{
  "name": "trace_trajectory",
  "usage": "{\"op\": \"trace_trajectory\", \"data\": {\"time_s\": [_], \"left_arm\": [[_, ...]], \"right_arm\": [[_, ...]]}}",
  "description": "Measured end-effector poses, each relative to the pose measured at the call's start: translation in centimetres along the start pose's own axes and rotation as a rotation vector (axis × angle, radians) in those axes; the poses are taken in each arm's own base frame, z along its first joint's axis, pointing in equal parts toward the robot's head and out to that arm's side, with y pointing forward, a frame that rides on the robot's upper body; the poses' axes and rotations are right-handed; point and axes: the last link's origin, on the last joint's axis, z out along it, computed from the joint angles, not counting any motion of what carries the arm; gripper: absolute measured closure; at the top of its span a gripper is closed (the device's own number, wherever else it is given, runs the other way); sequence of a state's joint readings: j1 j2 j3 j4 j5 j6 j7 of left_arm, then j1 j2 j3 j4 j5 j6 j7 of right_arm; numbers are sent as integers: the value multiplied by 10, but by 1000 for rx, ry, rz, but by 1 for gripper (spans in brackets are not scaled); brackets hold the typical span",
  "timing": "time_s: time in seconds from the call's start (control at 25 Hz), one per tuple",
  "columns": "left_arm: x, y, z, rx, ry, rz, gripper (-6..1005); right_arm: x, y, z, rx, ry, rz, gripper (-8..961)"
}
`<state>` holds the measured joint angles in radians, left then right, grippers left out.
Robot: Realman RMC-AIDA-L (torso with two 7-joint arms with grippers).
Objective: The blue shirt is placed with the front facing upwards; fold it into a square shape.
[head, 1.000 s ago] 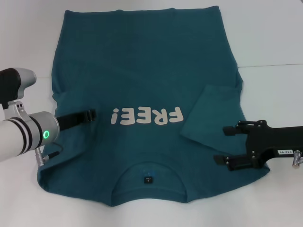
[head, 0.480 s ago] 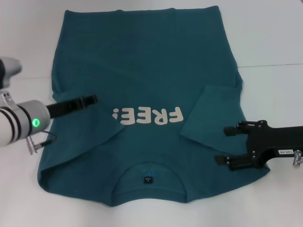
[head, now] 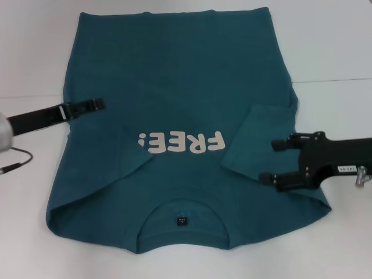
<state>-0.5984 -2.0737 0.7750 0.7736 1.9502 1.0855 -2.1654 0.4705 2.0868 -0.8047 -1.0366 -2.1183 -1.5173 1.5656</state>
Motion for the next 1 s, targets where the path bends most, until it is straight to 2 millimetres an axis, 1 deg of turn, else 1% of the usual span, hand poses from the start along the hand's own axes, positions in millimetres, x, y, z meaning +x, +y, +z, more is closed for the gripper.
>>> {"op": "trace_trajectory", "data": {"time_s": [0.16,0.2,0.24,0.4,0.68,1.0], "left_arm": [[-4,-4,-19,-97,10,4,140],[-4,-4,-19,-97,10,4,136],[-10,-4,-29,-146,17,15,133],[-16,-6,-38,-164,29,12,126],[-28,-9,-41,-162,11,25,126],[-32,-5,-40,-190,-4,69,127]], "right_arm": [[-11,-6,-2,21,-3,25,28],[-13,-7,-2,32,-4,31,28],[-16,-9,-3,42,-5,37,28],[-24,-16,-5,60,2,78,28],[-32,-25,-3,89,35,119,28],[-36,-29,0,117,73,147,28]]}}
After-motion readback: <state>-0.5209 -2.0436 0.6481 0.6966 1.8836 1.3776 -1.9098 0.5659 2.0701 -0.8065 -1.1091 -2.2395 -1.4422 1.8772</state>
